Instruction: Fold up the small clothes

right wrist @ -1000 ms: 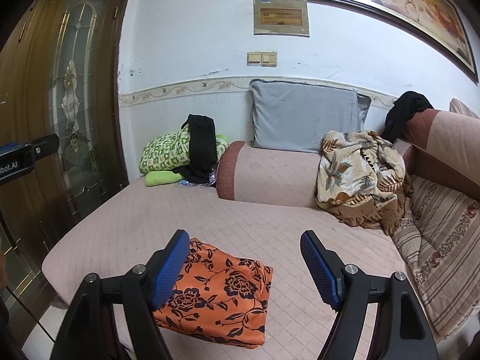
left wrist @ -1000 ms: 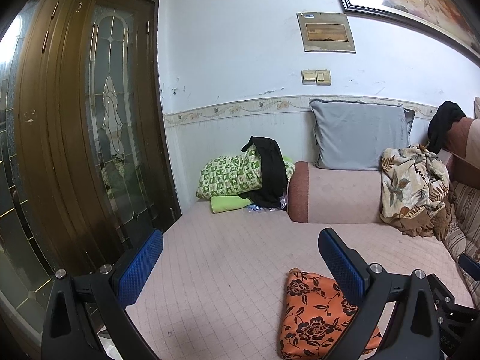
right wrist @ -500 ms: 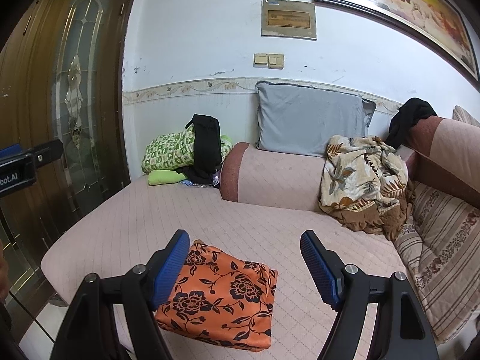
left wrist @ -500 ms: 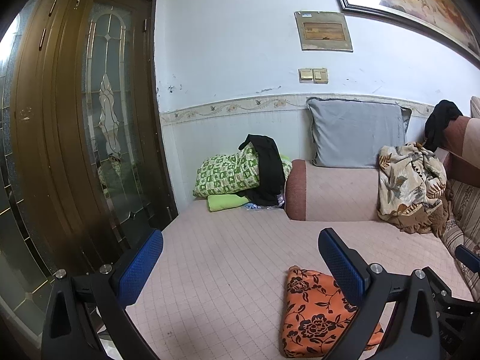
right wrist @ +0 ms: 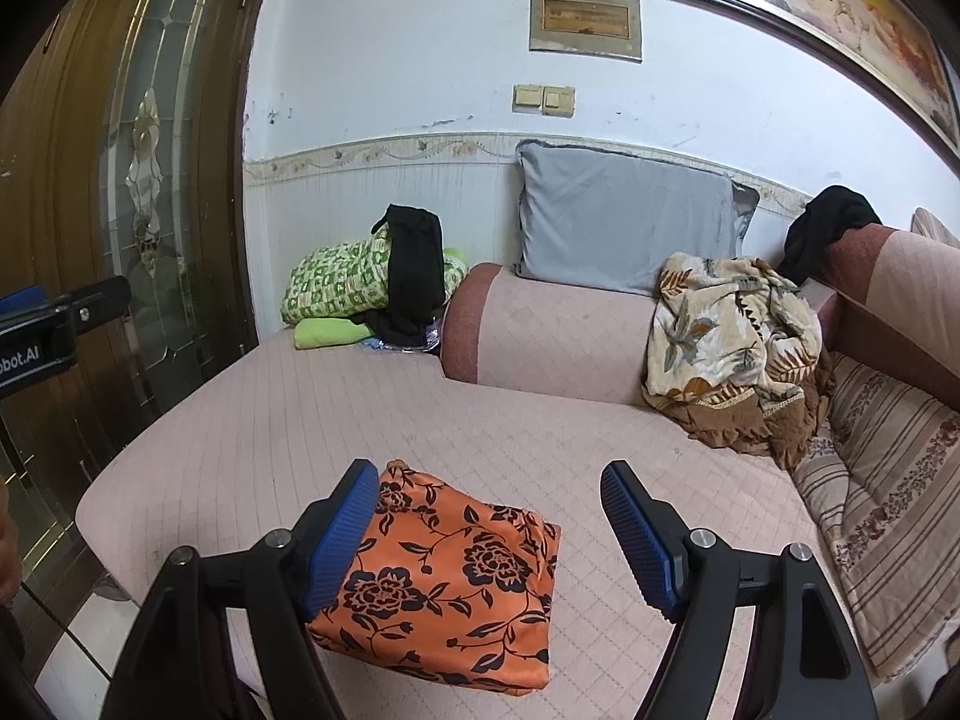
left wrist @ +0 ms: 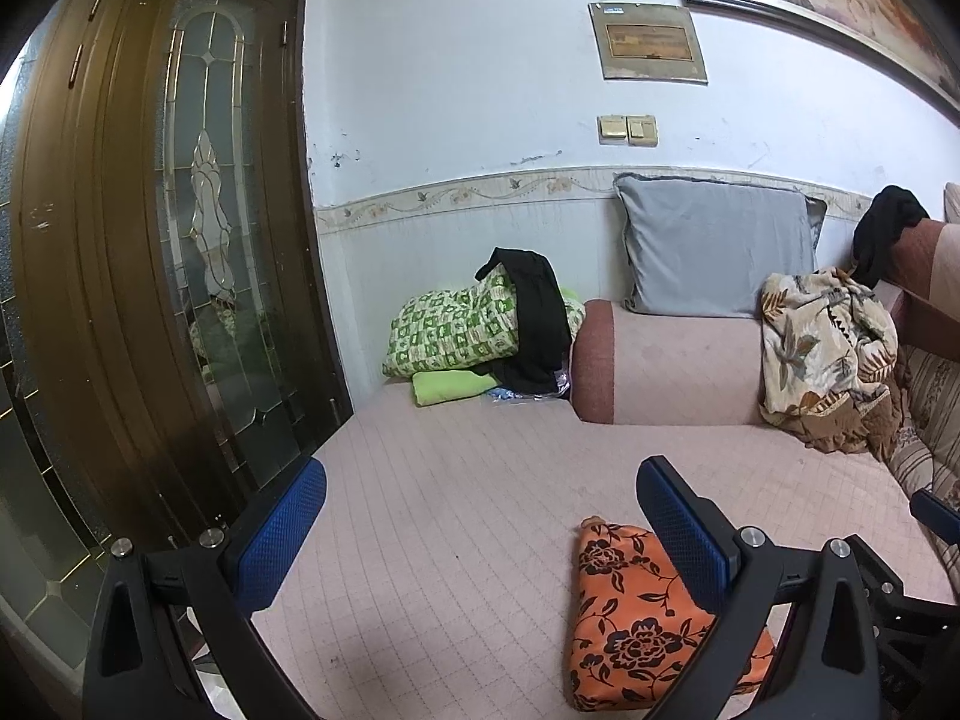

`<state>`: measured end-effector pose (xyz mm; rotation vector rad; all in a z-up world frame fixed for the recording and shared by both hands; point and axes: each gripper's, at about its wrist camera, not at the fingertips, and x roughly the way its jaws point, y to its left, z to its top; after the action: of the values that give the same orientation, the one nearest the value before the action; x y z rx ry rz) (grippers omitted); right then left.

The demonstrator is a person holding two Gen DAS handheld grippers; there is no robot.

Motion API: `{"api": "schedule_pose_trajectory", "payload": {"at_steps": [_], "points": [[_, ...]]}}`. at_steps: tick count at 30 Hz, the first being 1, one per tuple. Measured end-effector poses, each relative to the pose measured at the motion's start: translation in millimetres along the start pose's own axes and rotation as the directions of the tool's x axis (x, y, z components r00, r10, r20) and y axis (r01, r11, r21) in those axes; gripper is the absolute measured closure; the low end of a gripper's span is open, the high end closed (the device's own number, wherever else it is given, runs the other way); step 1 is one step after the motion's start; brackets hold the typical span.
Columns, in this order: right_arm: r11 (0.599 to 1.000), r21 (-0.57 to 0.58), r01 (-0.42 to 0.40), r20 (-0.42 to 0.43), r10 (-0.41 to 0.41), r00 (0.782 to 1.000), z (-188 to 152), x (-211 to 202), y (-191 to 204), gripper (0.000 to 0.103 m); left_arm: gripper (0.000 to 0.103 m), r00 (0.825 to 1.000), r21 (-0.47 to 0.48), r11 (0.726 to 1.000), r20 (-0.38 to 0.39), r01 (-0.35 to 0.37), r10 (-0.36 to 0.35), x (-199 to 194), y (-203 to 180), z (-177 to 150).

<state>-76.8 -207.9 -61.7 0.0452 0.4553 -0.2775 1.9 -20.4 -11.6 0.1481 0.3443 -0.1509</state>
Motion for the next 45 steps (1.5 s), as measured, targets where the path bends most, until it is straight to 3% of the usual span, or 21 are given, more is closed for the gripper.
{"api": "schedule_pose_trajectory", "payload": {"at_steps": [15, 34, 45], "points": [[1.0, -0.008, 0.012, -0.005, -0.012, 1.0, 0.0, 2.9, 4.4, 0.023, 0.0, 1.0, -0.018, 1.0, -0.005, 0.021, -0.022, -0.1, 5.2, -5.8], [0.999, 0.004, 0.035, 0.0, -0.035, 0.999, -10.5, -37.0, 11.5, 0.023, 0.0, 0.997, -0.024, 0.997, 0.017, 0.072, -0.071, -35.6, 8.8, -17.8], [1.0, 0.028, 0.001, -0.042, 0.001, 0.999, -7.9, 5.6, 2.9, 0.023, 0.0, 0.997, -0.034, 0.999, -0.062, 0.038, -0.04, 6.5, 7.0, -22.2]]}}
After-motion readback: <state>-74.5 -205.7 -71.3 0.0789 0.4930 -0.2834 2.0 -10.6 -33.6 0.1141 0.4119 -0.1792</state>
